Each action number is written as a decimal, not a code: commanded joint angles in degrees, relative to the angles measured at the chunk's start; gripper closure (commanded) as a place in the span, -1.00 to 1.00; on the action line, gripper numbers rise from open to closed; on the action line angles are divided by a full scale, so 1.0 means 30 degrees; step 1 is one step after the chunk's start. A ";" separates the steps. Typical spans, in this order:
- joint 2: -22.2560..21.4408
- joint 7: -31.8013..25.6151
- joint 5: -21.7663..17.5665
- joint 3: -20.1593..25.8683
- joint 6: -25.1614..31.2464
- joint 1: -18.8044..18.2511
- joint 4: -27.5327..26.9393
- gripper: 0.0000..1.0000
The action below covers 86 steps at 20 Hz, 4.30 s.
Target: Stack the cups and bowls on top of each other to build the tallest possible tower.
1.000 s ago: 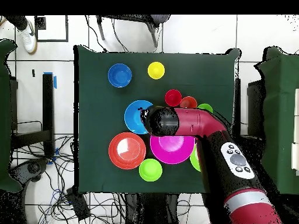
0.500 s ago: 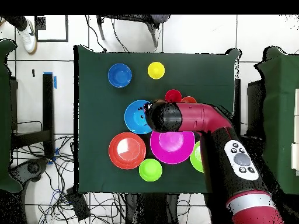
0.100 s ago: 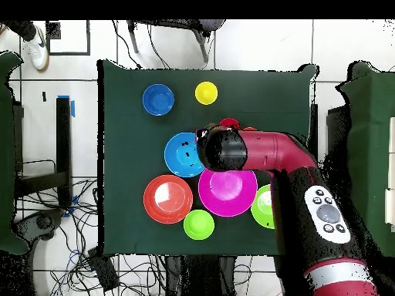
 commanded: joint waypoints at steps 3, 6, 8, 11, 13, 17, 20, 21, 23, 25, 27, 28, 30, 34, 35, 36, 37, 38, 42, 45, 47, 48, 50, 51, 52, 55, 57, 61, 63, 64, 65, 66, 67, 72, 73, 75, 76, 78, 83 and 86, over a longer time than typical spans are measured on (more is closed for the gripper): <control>0.0844 -0.2577 -0.1841 0.0678 0.1443 -0.0574 -0.1619 -1.00; 0.1221 -0.2736 -0.2158 0.0610 0.1188 -0.0754 -0.1762 -1.00; 0.1419 -0.2954 -0.2205 0.0718 0.1204 -0.0967 -0.1725 -1.00; 0.1878 -0.2977 -0.2346 0.0619 0.1450 -0.0951 -0.1950 -1.00; 0.2026 -0.2794 -0.2322 0.0738 0.1353 -0.0959 -0.2001 -1.00; 0.2143 -0.2688 -0.2259 0.1000 0.1281 -0.1144 -0.1958 -1.00; 0.2283 -0.2763 -0.2187 0.1370 0.1057 -0.1485 -0.1796 -1.00; 0.2349 -0.2732 -0.2190 0.1399 0.1018 -0.1495 -0.1835 -1.00; 0.2481 -0.2668 -0.2197 0.1458 0.0942 -0.1514 -0.1915 -1.00; 0.2890 -0.2566 -0.2331 0.1453 0.0680 -0.1475 -0.2187 -1.00; 0.3141 -0.2633 -0.2367 0.1586 0.0527 -0.1582 -0.2266 -1.00; 0.3321 -0.2600 -0.2392 0.1608 0.0485 -0.1541 -0.2380 -1.00; 0.3594 -0.2484 -0.2392 0.1691 0.0365 -0.1520 -0.2491 -1.00; 0.3976 -0.2086 -0.2541 0.1703 -0.0090 -0.1344 -0.2513 -1.00; 0.4050 -0.2118 -0.2535 0.1766 -0.0135 -0.1383 -0.2529 -1.00; 0.4057 -0.1989 -0.2559 0.1743 -0.0263 -0.1314 -0.2408 -1.00; 0.4094 -0.2007 -0.2569 0.1788 -0.0315 -0.1339 -0.2377 -1.00; 0.4019 -0.1904 -0.2622 0.1756 -0.0476 -0.1330 -0.2167 -1.00; 0.4008 -0.1795 -0.2638 0.1778 -0.0583 -0.1217 -0.2032 -1.00; 0.4098 -0.1719 -0.2561 0.1849 -0.0632 -0.1189 -0.2029 -1.00; 0.4263 -0.1638 -0.2485 0.1798 -0.0444 -0.1050 -0.2241 -1.00; 0.4380 -0.1664 -0.2496 0.1795 -0.0409 -0.1012 -0.2337 -1.00; 0.4467 -0.1651 -0.2569 0.1800 -0.0591 -0.1016 -0.2301 -1.00; 0.4503 -0.1677 -0.2616 0.1824 -0.0698 -0.1043 -0.2265 -1.00; 0.4546 -0.1740 -0.2633 0.1858 -0.0708 -0.1064 -0.2318 -1.00; 0.4691 -0.1757 -0.2711 0.1851 -0.0826 -0.1071 -0.2375 -1.00; 0.4843 -0.1756 -0.2762 0.1846 -0.0964 -0.1098 -0.2413 -1.00; 0.5314 -0.1725 -0.2899 0.1760 -0.1342 -0.1112 -0.2664 -1.00; 0.5558 -0.1765 -0.3043 0.1587 -0.1403 -0.1040 -0.2820 -1.00; 0.5634 -0.1735 -0.3133 0.1504 -0.1456 -0.1014 -0.2845 -1.00; 0.5728 -0.1732 -0.3208 0.1457 -0.1489 -0.1008 -0.2880 -1.00; 0.5958 -0.1715 -0.3271 0.1363 -0.1397 -0.0923 -0.3136 -1.00; 0.6098 -0.1701 -0.3344 0.1336 -0.1414 -0.0913 -0.3236 -1.00; 0.6712 -0.1563 -0.3749 0.1203 -0.1317 -0.0781 -0.3910 -1.00; 0.6786 -0.1595 -0.3852 0.1100 -0.1106 -0.0647 -0.4171 -1.00; 0.6848 -0.1723 -0.3901 0.1032 -0.0554 -0.0537 -0.4573 -1.00; 0.6761 -0.1903 -0.3814 0.1190 -0.0297 -0.0663 -0.4579 -1.00; 0.6597 -0.2144 -0.3678 0.1456 0.0046 -0.0846 -0.4560 -1.00; 0.6478 -0.1991 -0.3938 0.1241 0.0013 -0.0518 -0.4680 -1.00; 0.6356 -0.2442 -0.4125 0.1348 0.0210 -0.0431 -0.4534 -1.00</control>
